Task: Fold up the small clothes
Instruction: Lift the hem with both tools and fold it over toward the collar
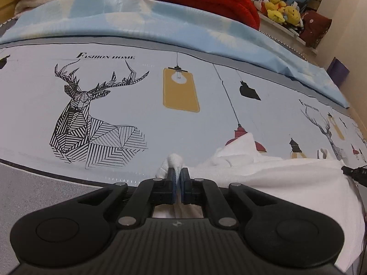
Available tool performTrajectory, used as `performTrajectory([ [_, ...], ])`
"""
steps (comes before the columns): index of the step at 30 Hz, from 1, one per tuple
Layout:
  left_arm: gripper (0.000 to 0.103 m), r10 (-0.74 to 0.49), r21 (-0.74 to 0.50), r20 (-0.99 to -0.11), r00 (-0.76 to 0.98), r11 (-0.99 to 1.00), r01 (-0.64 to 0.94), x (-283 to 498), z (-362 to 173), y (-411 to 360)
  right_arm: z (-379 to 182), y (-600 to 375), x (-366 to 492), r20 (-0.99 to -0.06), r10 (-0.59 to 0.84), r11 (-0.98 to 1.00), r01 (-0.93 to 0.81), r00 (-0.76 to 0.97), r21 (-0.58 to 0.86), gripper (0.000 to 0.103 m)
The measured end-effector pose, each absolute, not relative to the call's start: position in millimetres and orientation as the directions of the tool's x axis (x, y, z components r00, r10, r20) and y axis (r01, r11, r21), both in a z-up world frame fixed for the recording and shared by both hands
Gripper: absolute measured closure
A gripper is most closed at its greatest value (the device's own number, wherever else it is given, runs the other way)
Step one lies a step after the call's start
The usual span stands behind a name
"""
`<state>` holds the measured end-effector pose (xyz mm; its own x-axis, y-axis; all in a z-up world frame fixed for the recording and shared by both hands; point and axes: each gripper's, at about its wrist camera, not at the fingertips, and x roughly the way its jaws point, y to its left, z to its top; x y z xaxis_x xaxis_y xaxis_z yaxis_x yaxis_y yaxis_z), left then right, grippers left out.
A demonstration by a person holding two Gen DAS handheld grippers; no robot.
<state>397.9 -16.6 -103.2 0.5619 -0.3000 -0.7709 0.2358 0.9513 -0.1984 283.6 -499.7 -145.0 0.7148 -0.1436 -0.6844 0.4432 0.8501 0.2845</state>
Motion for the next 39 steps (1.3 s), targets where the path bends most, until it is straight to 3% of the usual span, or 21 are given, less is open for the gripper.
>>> performTrajectory([
  [4, 0.098, -0.339, -0.253, -0.747, 0.573, 0.941, 0.226, 394, -100, -6, -141, -501, 281, -0.674, -0.143, 0.845, 0.445, 0.724, 0.298, 0.099],
  [9, 0.098, -0.486, -0.245, -0.567, 0.665, 0.870, 0.427, 358, -63, -4, -107, -500, 260, -0.551, -0.086, 0.842, 0.357, 0.830, 0.406, 0.099],
  [12, 0.098, -0.446, -0.237, -0.601, 0.663, 0.892, 0.385, 367, -71, -2, -93, -497, 254, -0.520, -0.092, 0.861, 0.330, 0.849, 0.386, 0.099],
  [16, 0.091, -0.299, -0.175, -0.717, 0.630, 0.952, 0.252, 384, -100, -4, -125, -507, 273, -0.647, -0.139, 0.822, 0.452, 0.749, 0.347, 0.097],
  [18, 0.057, -0.250, -0.138, -0.743, 0.621, 0.965, 0.223, 386, -106, -5, -143, -510, 280, -0.717, -0.167, 0.803, 0.516, 0.676, 0.299, 0.085],
  [19, 0.048, -0.285, -0.165, -0.737, 0.613, 0.955, 0.246, 385, -105, -1, -145, -510, 279, -0.709, -0.159, 0.808, 0.503, 0.687, 0.306, 0.083],
  [21, 0.024, -0.381, -0.246, -0.713, 0.589, 0.922, 0.298, 382, -101, 5, -139, -513, 277, -0.699, -0.115, 0.813, 0.470, 0.706, 0.342, 0.059],
  [23, 0.015, -0.422, -0.289, -0.682, 0.597, 0.906, 0.311, 378, -96, 7, -135, -517, 274, -0.668, -0.057, 0.789, 0.444, 0.742, 0.426, 0.052],
  [25, 0.015, -0.445, -0.307, -0.662, 0.603, 0.895, 0.324, 377, -95, 6, -135, -516, 275, -0.664, -0.030, 0.777, 0.436, 0.747, 0.454, 0.052],
  [26, 0.016, -0.445, -0.304, -0.662, 0.603, 0.895, 0.327, 378, -97, 4, -137, -513, 277, -0.671, -0.026, 0.783, 0.432, 0.741, 0.447, 0.057],
  [27, 0.028, -0.429, -0.283, -0.665, 0.611, 0.902, 0.326, 377, -98, -2, -138, -510, 280, -0.680, -0.032, 0.797, 0.429, 0.732, 0.424, 0.078],
  [28, 0.042, -0.418, -0.262, -0.668, 0.615, 0.906, 0.331, 379, -99, -6, -136, -505, 282, -0.692, -0.048, 0.819, 0.425, 0.721, 0.386, 0.092],
  [29, 0.079, -0.414, -0.250, -0.677, 0.608, 0.907, 0.338, 380, -99, -12, -134, -499, 283, -0.700, -0.078, 0.841, 0.424, 0.710, 0.337, 0.097],
  [30, 0.102, -0.408, -0.244, -0.683, 0.606, 0.909, 0.337, 380, -98, -15, -131, -495, 281, -0.695, -0.100, 0.852, 0.422, 0.712, 0.310, 0.097],
  [34, 0.103, -0.392, -0.236, -0.598, 0.699, 0.920, 0.314, 366, -83, -12, -108, -487, 268, -0.634, -0.127, 0.870, 0.392, 0.763, 0.298, 0.097],
  [39, 0.103, -0.472, -0.203, -0.487, 0.735, 0.880, 0.430, 330, -56, -4, -84, -478, 248, -0.560, -0.106, 0.900, 0.318, 0.822, 0.297, 0.097],
])
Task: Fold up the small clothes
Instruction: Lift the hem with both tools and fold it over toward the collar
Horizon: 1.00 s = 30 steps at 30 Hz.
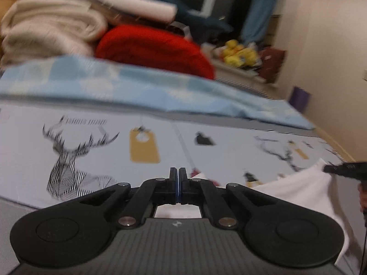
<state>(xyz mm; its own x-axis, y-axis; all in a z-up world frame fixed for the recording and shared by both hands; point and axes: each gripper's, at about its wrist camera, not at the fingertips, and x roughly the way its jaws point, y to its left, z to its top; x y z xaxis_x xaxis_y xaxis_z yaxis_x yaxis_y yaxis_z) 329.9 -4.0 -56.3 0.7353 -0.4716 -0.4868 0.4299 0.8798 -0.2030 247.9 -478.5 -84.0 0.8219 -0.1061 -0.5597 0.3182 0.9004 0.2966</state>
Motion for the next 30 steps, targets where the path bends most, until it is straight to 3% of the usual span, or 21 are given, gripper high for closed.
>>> performTrajectory([
  [2, 0.103, -0.499, -0.201, -0.456, 0.737, 0.864, 0.461, 320, -49, 0, -75, -477, 237, -0.538, -0.086, 0.905, 0.292, 0.839, 0.310, 0.097],
  [5, 0.103, -0.461, -0.225, -0.505, 0.730, 0.887, 0.404, 333, -57, 3, -70, -474, 234, -0.502, -0.098, 0.928, 0.260, 0.859, 0.265, 0.097],
  [7, 0.093, -0.441, -0.264, -0.568, 0.695, 0.897, 0.353, 352, -71, 6, -81, -479, 245, -0.536, -0.104, 0.916, 0.291, 0.838, 0.276, 0.097],
  [9, 0.074, -0.426, -0.297, -0.625, 0.654, 0.905, 0.306, 367, -84, 6, -93, -483, 254, -0.575, -0.107, 0.898, 0.328, 0.811, 0.295, 0.097],
  [14, 0.048, -0.384, -0.245, -0.669, 0.637, 0.922, 0.299, 379, -96, -2, -107, -484, 269, -0.610, -0.098, 0.897, 0.335, 0.786, 0.288, 0.097],
  [16, 0.049, -0.386, -0.253, -0.671, 0.633, 0.922, 0.293, 382, -98, -5, -112, -485, 270, -0.617, -0.092, 0.897, 0.333, 0.782, 0.289, 0.097],
  [17, 0.057, -0.385, -0.255, -0.672, 0.632, 0.922, 0.290, 382, -98, -7, -114, -486, 272, -0.623, -0.096, 0.895, 0.342, 0.776, 0.288, 0.097],
  [18, 0.087, -0.388, -0.248, -0.669, 0.634, 0.920, 0.302, 382, -97, -10, -117, -488, 272, -0.629, -0.096, 0.891, 0.348, 0.772, 0.292, 0.097],
  [19, 0.103, -0.388, -0.229, -0.667, 0.635, 0.919, 0.322, 381, -95, -14, -120, -489, 273, -0.636, -0.096, 0.885, 0.358, 0.766, 0.298, 0.097],
  [22, 0.103, -0.378, -0.170, -0.626, 0.682, 0.920, 0.354, 367, -84, -18, -124, -491, 271, -0.640, -0.084, 0.881, 0.357, 0.764, 0.311, 0.097],
  [30, 0.103, -0.446, -0.215, -0.476, 0.758, 0.895, 0.392, 336, -44, 18, -86, -484, 241, -0.522, -0.021, 0.931, 0.207, 0.853, 0.301, 0.097],
])
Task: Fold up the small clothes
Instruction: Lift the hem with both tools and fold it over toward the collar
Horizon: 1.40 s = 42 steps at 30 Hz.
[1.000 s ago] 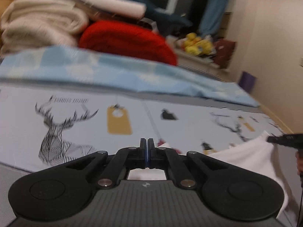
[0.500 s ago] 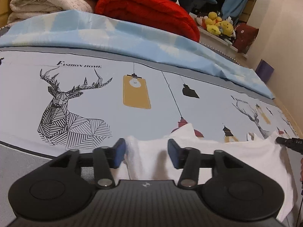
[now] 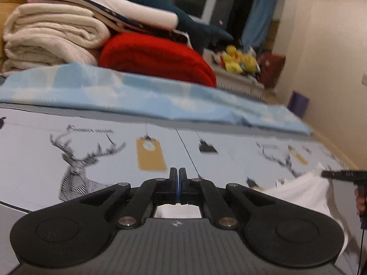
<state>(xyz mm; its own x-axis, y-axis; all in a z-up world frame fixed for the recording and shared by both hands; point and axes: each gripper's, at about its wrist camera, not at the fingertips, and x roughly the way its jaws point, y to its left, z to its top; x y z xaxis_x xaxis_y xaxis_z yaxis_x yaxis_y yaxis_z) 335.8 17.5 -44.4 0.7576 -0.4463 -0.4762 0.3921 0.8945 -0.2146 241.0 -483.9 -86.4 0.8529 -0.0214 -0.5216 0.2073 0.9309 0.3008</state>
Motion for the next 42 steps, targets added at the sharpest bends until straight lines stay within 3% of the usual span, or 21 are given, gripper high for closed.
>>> performTrajectory([
  [4, 0.101, -0.449, -0.299, -0.550, 0.704, 0.893, 0.336, 359, -57, 22, -88, -488, 249, -0.539, -0.046, 0.921, 0.245, 0.841, 0.303, 0.097],
  [5, 0.095, -0.453, -0.310, -0.576, 0.680, 0.891, 0.331, 364, -63, 19, -93, -488, 253, -0.557, -0.052, 0.914, 0.263, 0.829, 0.307, 0.097],
  [7, 0.073, -0.449, -0.304, -0.611, 0.652, 0.893, 0.330, 370, -71, 13, -101, -489, 258, -0.581, -0.059, 0.911, 0.282, 0.812, 0.301, 0.097],
  [8, 0.058, -0.437, -0.294, -0.622, 0.650, 0.899, 0.323, 372, -75, 9, -103, -488, 260, -0.586, -0.061, 0.912, 0.283, 0.808, 0.295, 0.097],
  [10, 0.051, -0.419, -0.272, -0.637, 0.647, 0.908, 0.320, 376, -83, 2, -106, -486, 261, -0.592, -0.059, 0.913, 0.284, 0.804, 0.294, 0.097],
  [17, 0.052, -0.355, -0.263, -0.740, 0.572, 0.934, 0.240, 396, -113, -8, -117, -483, 267, -0.612, -0.069, 0.911, 0.300, 0.788, 0.284, 0.097],
  [19, 0.088, -0.352, -0.262, -0.733, 0.582, 0.936, 0.236, 396, -115, -8, -123, -484, 268, -0.623, -0.078, 0.904, 0.319, 0.778, 0.285, 0.097],
  [20, 0.097, -0.350, -0.257, -0.724, 0.594, 0.937, 0.238, 394, -112, -8, -126, -485, 269, -0.630, -0.080, 0.900, 0.329, 0.772, 0.288, 0.097],
  [24, 0.097, -0.406, -0.262, -0.622, 0.670, 0.914, 0.311, 372, -85, 3, -121, -489, 261, -0.619, -0.055, 0.901, 0.306, 0.784, 0.308, 0.097],
  [28, 0.097, -0.490, -0.258, -0.507, 0.709, 0.871, 0.418, 347, -60, 19, -92, -487, 234, -0.535, -0.022, 0.939, 0.201, 0.845, 0.278, 0.097],
  [31, 0.097, -0.455, -0.264, -0.531, 0.715, 0.890, 0.371, 356, -65, 16, -85, -492, 232, -0.502, -0.053, 0.932, 0.223, 0.863, 0.285, 0.097],
  [34, 0.096, -0.378, -0.258, -0.623, 0.685, 0.926, 0.276, 380, -89, 4, -103, -500, 253, -0.547, -0.106, 0.902, 0.312, 0.831, 0.299, 0.097],
  [35, 0.092, -0.335, -0.237, -0.661, 0.671, 0.942, 0.237, 387, -98, -1, -114, -501, 261, -0.570, -0.139, 0.891, 0.353, 0.810, 0.285, 0.097],
  [37, 0.071, -0.270, -0.192, -0.715, 0.645, 0.963, 0.190, 395, -112, -6, -136, -503, 275, -0.645, -0.191, 0.868, 0.434, 0.740, 0.242, 0.097],
  [38, 0.043, -0.245, -0.171, -0.733, 0.634, 0.969, 0.177, 395, -114, -6, -146, -505, 278, -0.680, -0.197, 0.854, 0.465, 0.706, 0.236, 0.097],
  [39, 0.021, -0.217, -0.150, -0.735, 0.642, 0.976, 0.158, 394, -112, -4, -148, -507, 278, -0.691, -0.189, 0.848, 0.470, 0.698, 0.243, 0.096],
  [42, 0.009, -0.178, -0.104, -0.649, 0.740, 0.984, 0.145, 376, -91, 8, -131, -507, 268, -0.637, -0.195, 0.862, 0.440, 0.746, 0.251, 0.086],
])
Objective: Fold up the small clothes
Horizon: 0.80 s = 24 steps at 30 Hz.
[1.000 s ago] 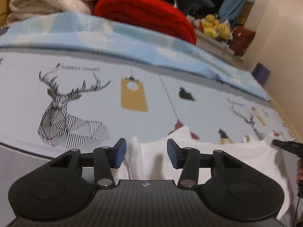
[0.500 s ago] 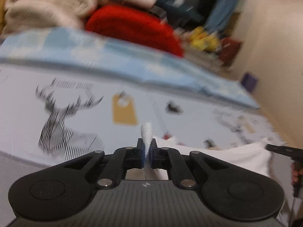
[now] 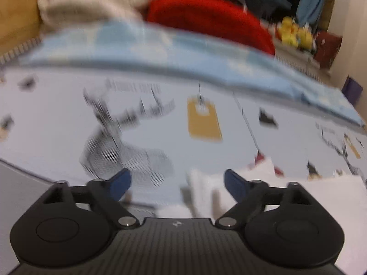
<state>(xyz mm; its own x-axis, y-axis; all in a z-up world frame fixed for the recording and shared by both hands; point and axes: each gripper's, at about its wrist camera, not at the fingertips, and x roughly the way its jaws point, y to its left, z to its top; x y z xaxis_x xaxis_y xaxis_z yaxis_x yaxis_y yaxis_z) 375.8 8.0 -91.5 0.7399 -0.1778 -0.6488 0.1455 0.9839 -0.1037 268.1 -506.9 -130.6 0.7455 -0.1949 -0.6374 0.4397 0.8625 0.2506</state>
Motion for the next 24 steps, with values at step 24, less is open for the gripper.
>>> performTrajectory([
  [24, 0.024, -0.342, 0.086, -0.772, 0.536, 0.779, 0.621, 157, -102, -4, -116, -477, 59, -0.755, -0.042, 0.854, 0.415, 0.655, 0.312, 0.051],
])
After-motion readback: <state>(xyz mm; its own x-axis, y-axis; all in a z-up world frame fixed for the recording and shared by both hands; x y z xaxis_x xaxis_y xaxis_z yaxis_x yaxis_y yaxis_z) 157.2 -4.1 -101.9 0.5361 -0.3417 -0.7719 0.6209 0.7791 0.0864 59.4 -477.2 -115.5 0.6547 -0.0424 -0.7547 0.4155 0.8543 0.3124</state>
